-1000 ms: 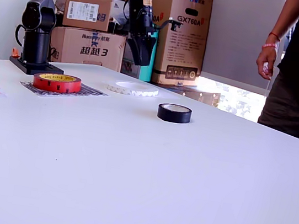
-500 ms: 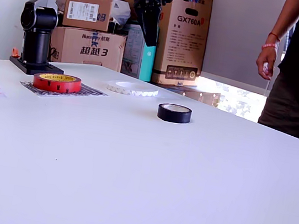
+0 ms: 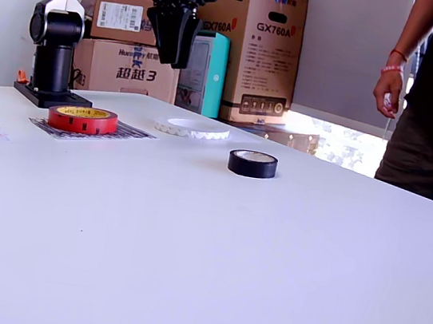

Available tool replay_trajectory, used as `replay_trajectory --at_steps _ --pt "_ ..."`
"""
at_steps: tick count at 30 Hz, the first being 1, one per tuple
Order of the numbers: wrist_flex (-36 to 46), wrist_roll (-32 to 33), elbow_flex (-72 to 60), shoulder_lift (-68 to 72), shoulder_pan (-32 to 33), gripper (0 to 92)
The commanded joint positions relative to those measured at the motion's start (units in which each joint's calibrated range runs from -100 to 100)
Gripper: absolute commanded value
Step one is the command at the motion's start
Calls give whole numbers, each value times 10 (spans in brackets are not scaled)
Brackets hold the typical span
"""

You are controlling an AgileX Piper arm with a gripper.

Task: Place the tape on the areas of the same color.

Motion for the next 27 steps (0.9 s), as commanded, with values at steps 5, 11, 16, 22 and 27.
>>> replay_trajectory --at_steps 5,11,16,22,27 --pt "76 -62 69 -81 -22 628" --pt "51 -104 150 -160 -33 628" --pt "-96 -105 210 -168 -51 628" --pt "-197 -137 263 -169 -85 628" --pt "-269 -152 309 -169 -102 628"
